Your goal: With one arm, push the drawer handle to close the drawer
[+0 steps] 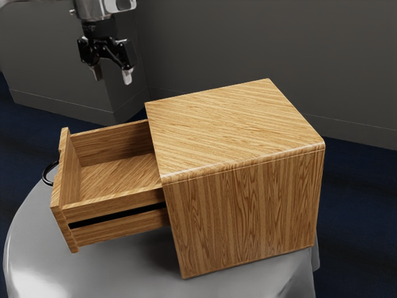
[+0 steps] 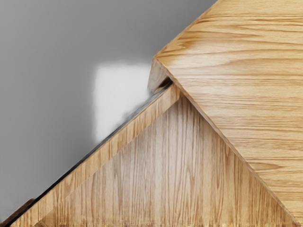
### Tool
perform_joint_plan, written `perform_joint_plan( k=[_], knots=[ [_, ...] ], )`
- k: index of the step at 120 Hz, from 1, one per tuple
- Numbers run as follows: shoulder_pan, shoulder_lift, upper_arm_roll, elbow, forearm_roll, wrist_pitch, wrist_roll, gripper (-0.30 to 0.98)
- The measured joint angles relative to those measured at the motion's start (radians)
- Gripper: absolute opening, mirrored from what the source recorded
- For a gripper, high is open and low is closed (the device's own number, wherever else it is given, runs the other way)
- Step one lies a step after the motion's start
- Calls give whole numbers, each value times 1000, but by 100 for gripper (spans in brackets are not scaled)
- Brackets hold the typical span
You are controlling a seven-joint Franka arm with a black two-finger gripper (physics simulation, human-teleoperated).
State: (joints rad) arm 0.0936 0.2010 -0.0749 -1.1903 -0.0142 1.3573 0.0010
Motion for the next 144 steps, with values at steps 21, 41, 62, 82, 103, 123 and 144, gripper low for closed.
perform_joint_plan(
  k=[21, 41, 62, 82, 103, 123, 144],
  knots=[
    [-1, 1, 0, 1, -1, -32, 1, 69],
    [-8, -126, -36, 75, 4, -44, 42, 69],
    [-42, -174, -149, 110, 79, -55, 140, 69],
    [-94, -204, -164, -22, 110, -66, 235, 68],
    [205, -466, -158, -504, 104, 60, 369, 68],
    [320, -570, -149, -758, 86, 183, 514, 69],
    [384, -648, -98, -942, 25, 319, 703, 67]
  ],
)
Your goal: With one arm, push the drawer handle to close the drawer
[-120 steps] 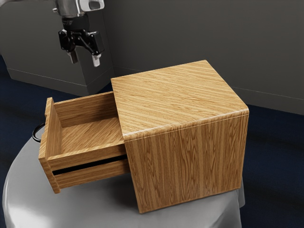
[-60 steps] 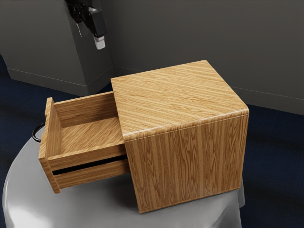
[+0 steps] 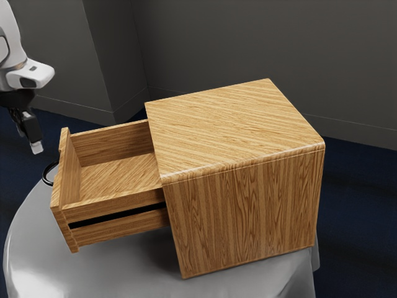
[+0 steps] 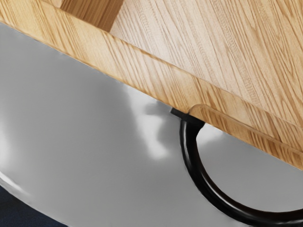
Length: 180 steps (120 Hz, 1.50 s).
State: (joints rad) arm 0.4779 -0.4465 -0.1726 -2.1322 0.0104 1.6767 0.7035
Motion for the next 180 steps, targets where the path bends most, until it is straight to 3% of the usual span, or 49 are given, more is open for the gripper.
perform_joint_plan(
  k=[15, 37, 58, 105, 180],
  knots=[
    [58, -24, 9, -94, -36, 88, 128, 53],
    [68, -76, 4, -188, -53, 192, 276, 14],
    [60, -104, 7, -261, -57, 272, 387, -1],
    [46, -179, 5, -351, -87, 351, 566, -9],
    [16, -184, -29, -370, -204, 348, 696, -10]
  ],
)
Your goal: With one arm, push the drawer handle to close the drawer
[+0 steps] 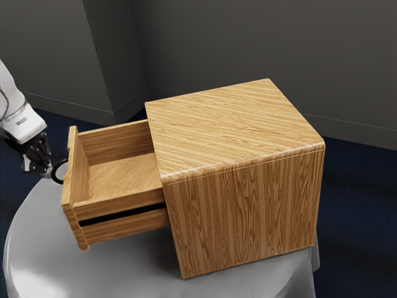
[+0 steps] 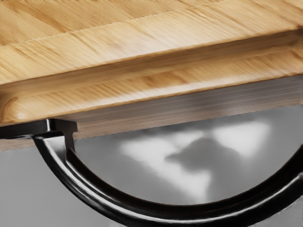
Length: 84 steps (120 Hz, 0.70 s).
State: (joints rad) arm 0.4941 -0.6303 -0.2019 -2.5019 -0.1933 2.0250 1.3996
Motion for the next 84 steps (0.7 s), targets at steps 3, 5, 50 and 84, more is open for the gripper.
perform_joint_plan(
  k=[3, 5, 50, 84],
  knots=[
    [0, 0, -6, 0, -4, -1, 3, -10],
    [0, 0, -9, 0, -7, -1, 5, -10],
    [5, 8, -86, 18, -68, -5, 25, -10],
    [8, 25, -147, 49, -74, -7, 2, -10]
  ],
)
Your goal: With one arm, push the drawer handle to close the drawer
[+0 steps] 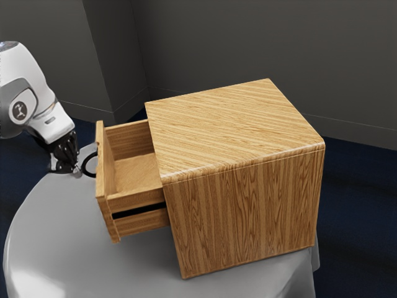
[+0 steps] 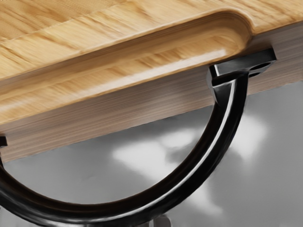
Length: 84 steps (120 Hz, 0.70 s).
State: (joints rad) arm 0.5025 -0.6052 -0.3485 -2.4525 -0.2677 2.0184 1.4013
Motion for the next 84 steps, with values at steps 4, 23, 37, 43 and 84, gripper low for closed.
perform_joint_plan(
  k=[4, 23, 37, 43, 84],
  knots=[
    [-2, 3, -4, 4, 0, 0, -4, -10],
    [-9, 20, -18, 23, -1, 0, -27, -9],
    [-10, 41, -44, 45, -1, 0, -47, -10],
    [-10, 50, -55, 55, 0, 0, -56, -10],
    [-9, 112, -117, 121, 1, 2, -116, -9]
  ],
)
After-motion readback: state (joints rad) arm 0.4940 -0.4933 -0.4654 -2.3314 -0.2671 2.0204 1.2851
